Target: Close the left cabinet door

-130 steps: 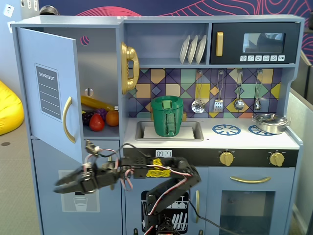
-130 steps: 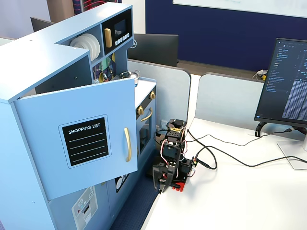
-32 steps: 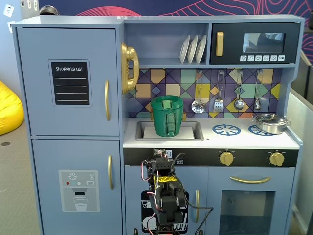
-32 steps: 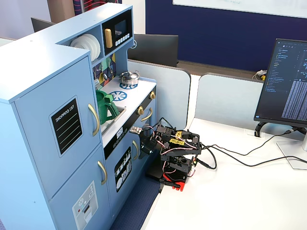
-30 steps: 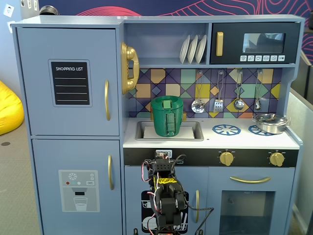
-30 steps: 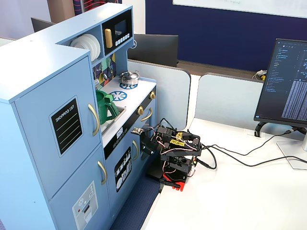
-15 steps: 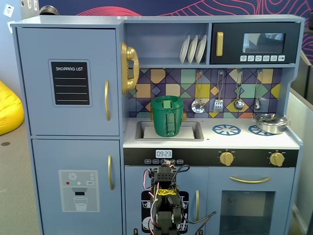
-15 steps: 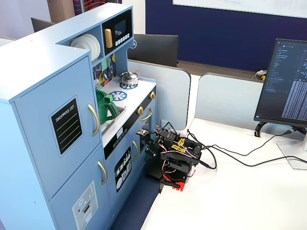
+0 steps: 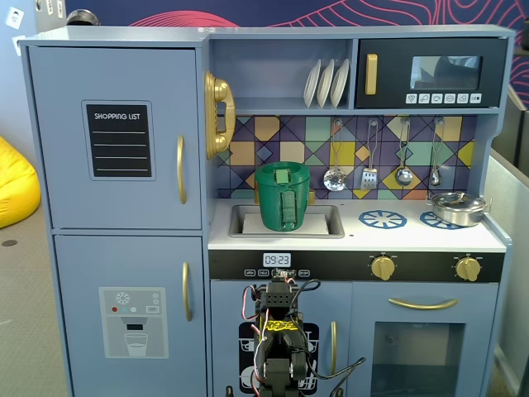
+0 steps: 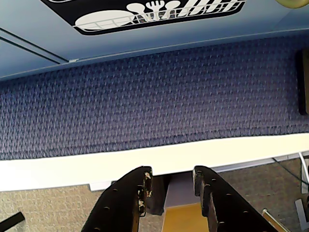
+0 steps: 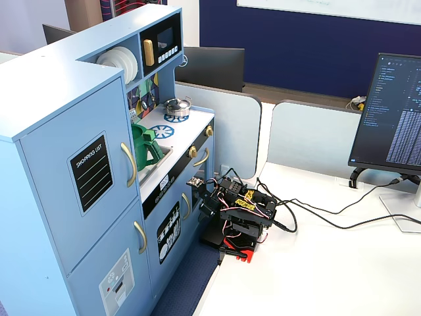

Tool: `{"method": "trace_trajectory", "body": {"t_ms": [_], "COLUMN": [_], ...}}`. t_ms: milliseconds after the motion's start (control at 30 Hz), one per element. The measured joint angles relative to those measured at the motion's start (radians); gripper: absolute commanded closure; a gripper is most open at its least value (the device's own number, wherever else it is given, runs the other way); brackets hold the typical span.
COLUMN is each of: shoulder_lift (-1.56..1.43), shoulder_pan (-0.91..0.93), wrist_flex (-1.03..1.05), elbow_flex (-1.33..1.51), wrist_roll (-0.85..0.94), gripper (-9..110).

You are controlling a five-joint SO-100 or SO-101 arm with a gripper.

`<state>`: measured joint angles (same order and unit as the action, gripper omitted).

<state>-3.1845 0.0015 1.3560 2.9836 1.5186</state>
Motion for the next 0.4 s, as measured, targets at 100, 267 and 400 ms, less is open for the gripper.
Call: {"method": "trace_trajectory", "body": {"t_ms": [100, 267, 400], "shoulder_lift": [0.0, 0.0, 0.0], "shoulder_pan": [0.0, 0.0, 0.0], "wrist_flex": [0.0, 0.0, 0.0], "elbow_flex": [0.0, 0.0, 0.0], "wrist_roll": [0.0, 0.0, 0.0], "gripper": [99, 98, 98]}}
